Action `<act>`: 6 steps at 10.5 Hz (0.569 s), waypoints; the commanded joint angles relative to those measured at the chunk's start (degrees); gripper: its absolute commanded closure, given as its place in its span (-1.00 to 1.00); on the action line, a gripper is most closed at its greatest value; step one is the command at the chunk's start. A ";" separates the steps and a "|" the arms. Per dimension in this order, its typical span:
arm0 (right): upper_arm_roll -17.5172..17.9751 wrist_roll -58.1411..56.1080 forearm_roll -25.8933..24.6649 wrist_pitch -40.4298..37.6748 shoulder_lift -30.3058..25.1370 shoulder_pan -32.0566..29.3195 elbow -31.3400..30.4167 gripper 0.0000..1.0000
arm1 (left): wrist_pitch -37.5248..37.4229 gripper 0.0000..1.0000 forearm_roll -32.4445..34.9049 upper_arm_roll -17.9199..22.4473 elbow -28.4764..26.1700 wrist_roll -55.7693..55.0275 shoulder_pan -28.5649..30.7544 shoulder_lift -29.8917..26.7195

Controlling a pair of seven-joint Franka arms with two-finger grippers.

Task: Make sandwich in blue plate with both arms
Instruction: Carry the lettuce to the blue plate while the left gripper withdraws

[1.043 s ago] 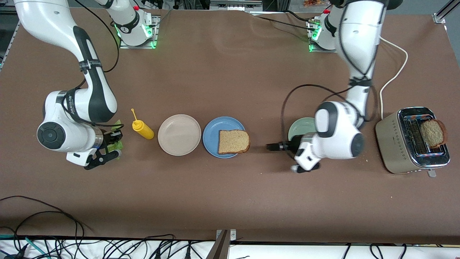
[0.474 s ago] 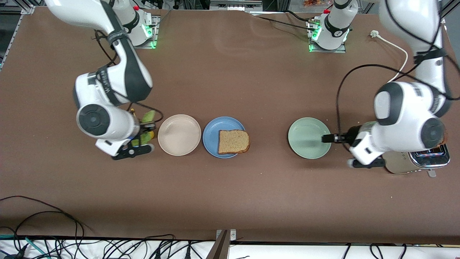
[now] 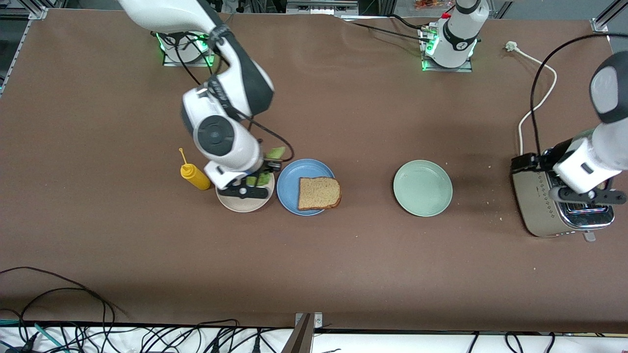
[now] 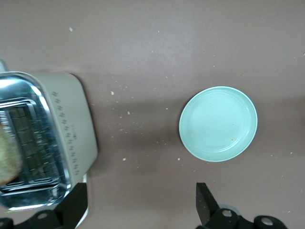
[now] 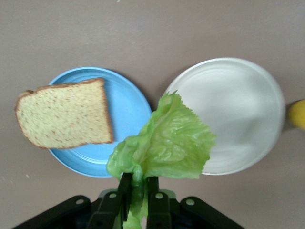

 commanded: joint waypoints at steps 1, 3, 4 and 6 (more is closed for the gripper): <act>-0.48 12.59 1.04 10.78 6.65 4.80 1.36 0.63 | -1.43 -1.00 8.29 -8.12 -2.11 -3.23 4.78 -6.80; -0.48 15.77 0.78 16.76 10.08 7.17 1.35 0.57 | -2.05 -1.00 8.22 -12.25 -3.77 -7.47 8.12 -10.14; -0.74 15.61 0.17 17.66 10.35 7.18 1.26 0.15 | -1.79 -1.00 8.05 -12.27 -5.70 -8.18 8.13 -12.07; -0.91 15.87 -0.01 17.32 10.18 6.91 0.56 -1.00 | 1.53 -1.00 7.34 -12.36 -11.49 -8.53 8.13 -15.94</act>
